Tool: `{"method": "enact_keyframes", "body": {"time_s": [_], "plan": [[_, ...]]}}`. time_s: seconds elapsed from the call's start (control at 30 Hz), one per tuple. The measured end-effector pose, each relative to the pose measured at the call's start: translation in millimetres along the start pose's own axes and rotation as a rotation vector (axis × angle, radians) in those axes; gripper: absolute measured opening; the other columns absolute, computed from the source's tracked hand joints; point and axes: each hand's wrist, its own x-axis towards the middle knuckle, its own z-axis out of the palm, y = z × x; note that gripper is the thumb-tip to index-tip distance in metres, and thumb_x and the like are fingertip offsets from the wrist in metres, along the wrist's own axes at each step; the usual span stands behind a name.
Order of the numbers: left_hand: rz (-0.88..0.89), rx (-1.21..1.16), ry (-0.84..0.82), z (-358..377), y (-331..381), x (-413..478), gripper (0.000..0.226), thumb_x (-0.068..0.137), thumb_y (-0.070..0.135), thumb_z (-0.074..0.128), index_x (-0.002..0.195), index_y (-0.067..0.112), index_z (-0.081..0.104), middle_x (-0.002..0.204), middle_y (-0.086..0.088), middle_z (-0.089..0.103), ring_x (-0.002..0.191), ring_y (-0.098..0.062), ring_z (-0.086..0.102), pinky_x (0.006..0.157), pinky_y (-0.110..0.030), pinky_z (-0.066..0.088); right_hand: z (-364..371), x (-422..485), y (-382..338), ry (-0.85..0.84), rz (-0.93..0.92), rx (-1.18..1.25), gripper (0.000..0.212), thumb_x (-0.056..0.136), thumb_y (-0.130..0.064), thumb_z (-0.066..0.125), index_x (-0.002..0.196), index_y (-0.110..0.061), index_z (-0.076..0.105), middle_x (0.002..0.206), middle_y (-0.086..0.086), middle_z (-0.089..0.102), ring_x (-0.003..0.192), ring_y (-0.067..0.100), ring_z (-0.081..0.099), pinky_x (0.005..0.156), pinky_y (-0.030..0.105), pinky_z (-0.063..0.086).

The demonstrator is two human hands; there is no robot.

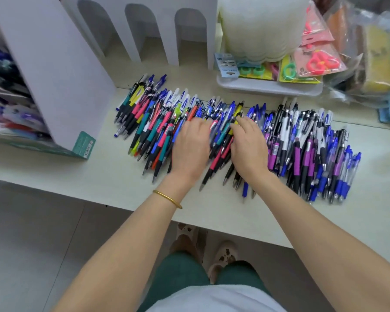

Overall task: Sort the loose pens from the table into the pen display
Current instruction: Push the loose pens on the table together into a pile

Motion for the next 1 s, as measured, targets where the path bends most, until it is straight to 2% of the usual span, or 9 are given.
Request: {"method": "enact_keyframes", "body": {"time_s": [0.1,0.17,0.23,0.33,0.4,0.47,0.7,0.83,1.0], "plan": [[-0.235,0.026,0.147,-28.3,-58.6,32.5,0.031,0.093,0.008,0.049,0.122,0.002,0.058,0.117,-0.014,0.060,0.106,-0.029,0.053,0.092,-0.038,0.041,3.2,19.9,-30.1,0.060,-0.040,0.070,0.043,0.080,0.014,0.054,0.121,0.003,0.059,0.131,0.022,0.056,0.128,0.037,0.047,0.112,0.048,0.033],[-0.444,0.033,0.083,-39.6,-105.7,51.4,0.040,0.096,0.015,0.046,0.133,0.004,0.049,0.135,-0.015,0.050,0.123,-0.030,0.044,0.103,-0.039,0.034,6.5,35.0,-57.3,0.086,-0.091,0.110,0.039,0.079,0.008,0.058,0.118,0.002,0.061,0.127,0.021,0.058,0.124,0.036,0.050,0.110,0.046,0.036],[-0.564,0.027,-0.074,-41.4,-145.7,62.3,0.050,0.099,0.028,0.040,0.144,0.006,0.036,0.148,-0.018,0.036,0.136,-0.034,0.031,0.112,-0.045,0.026,12.3,45.7,-87.3,0.085,-0.161,0.148,0.035,0.082,-0.005,0.061,0.118,-0.002,0.061,0.127,0.018,0.058,0.124,0.035,0.050,0.109,0.047,0.035],[-0.612,0.018,-0.286,-33.6,-180.1,74.6,0.064,0.100,0.048,0.031,0.152,0.013,0.020,0.158,-0.020,0.017,0.146,-0.035,0.013,0.117,-0.050,0.012,30.6,52.7,-125.4,-0.071,-0.240,0.082,0.053,0.087,-0.045,0.054,0.133,-0.018,0.053,0.143,0.010,0.047,0.137,0.034,0.035,0.114,0.056,0.022],[-0.569,0.034,-0.361,-25.2,-187.3,81.1,0.067,0.098,0.056,0.028,0.154,0.020,0.015,0.159,-0.017,0.016,0.145,-0.037,0.015,0.115,-0.052,0.013,44.9,55.9,-137.0,-0.162,-0.260,-0.055,0.069,0.083,-0.065,0.048,0.139,-0.026,0.046,0.151,0.007,0.037,0.142,0.036,0.025,0.113,0.062,0.015],[-0.497,0.068,-0.391,-17.2,-187.4,82.0,0.067,0.096,0.060,0.030,0.153,0.027,0.016,0.157,-0.013,0.023,0.140,-0.038,0.025,0.111,-0.051,0.021,52.8,58.4,-137.4,-0.230,-0.252,-0.149,0.077,0.079,-0.072,0.046,0.143,-0.029,0.041,0.155,0.006,0.031,0.144,0.036,0.020,0.112,0.065,0.011],[-0.406,0.093,-0.292,-7.9,-181.8,64.5,0.054,0.096,0.052,0.038,0.145,0.027,0.038,0.146,-0.006,0.042,0.125,-0.034,0.038,0.100,-0.045,0.032,52.6,66.3,-122.6,-0.214,-0.195,-0.118,0.054,0.086,-0.054,0.048,0.131,-0.024,0.051,0.150,0.009,0.038,0.142,0.032,0.027,0.115,0.056,0.017],[-0.441,0.038,-0.268,-8.6,-171.2,52.0,0.054,0.097,0.051,0.037,0.145,0.027,0.037,0.146,-0.003,0.042,0.125,-0.032,0.037,0.100,-0.044,0.031,53.9,72.5,-113.6,-0.108,-0.196,-0.057,0.038,0.088,-0.033,0.046,0.118,-0.014,0.060,0.130,0.015,0.055,0.126,0.035,0.045,0.108,0.050,0.034],[-0.475,-0.025,-0.275,-10.5,-154.6,41.5,0.071,0.089,0.067,0.029,0.147,0.025,0.033,0.147,-0.004,0.040,0.127,-0.032,0.035,0.102,-0.045,0.030,52.2,81.2,-108.9,-0.038,-0.233,-0.035,0.036,0.091,-0.033,0.038,0.106,-0.011,0.063,0.111,0.009,0.062,0.108,0.033,0.054,0.095,0.042,0.040]]}}
